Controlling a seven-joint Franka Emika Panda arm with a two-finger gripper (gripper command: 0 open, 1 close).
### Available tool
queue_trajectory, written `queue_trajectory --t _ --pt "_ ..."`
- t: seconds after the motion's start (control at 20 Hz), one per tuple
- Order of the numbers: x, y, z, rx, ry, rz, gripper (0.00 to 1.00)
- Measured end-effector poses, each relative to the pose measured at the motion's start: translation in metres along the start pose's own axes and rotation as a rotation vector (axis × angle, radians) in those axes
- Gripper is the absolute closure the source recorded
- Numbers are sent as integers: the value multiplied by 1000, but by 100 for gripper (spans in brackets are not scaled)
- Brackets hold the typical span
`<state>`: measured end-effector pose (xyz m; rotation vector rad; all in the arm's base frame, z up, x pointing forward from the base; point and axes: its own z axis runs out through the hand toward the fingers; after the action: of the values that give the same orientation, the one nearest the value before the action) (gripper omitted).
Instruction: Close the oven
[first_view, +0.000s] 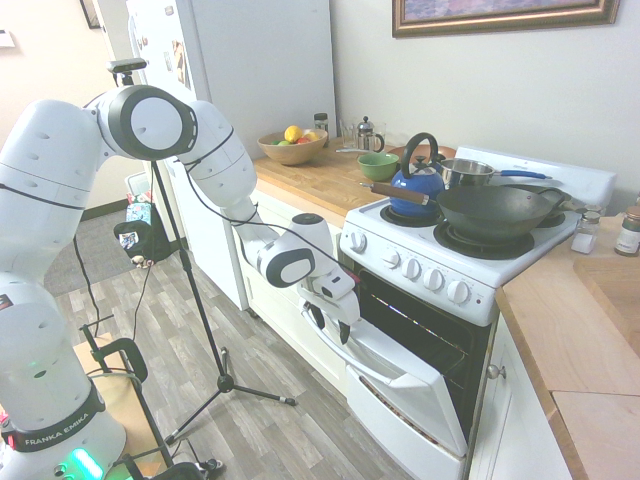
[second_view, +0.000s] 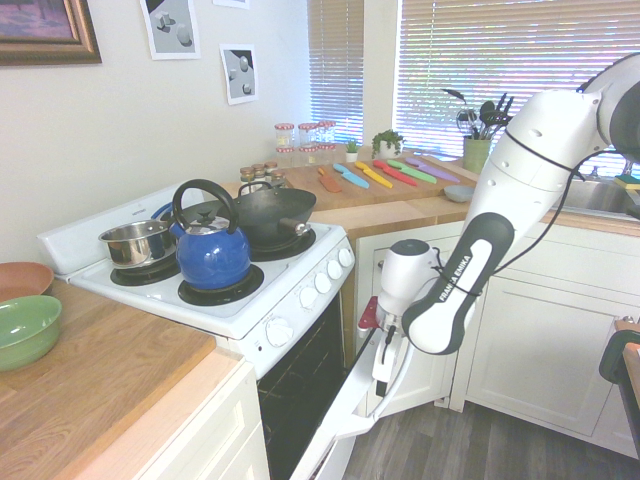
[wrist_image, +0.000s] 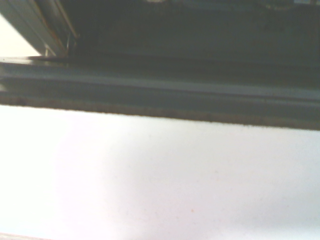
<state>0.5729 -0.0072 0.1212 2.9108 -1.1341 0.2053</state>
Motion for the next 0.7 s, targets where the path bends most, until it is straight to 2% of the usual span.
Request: queue_trajectory --t 0.7 --pt "79 -80 -4 -26 15 0 0"
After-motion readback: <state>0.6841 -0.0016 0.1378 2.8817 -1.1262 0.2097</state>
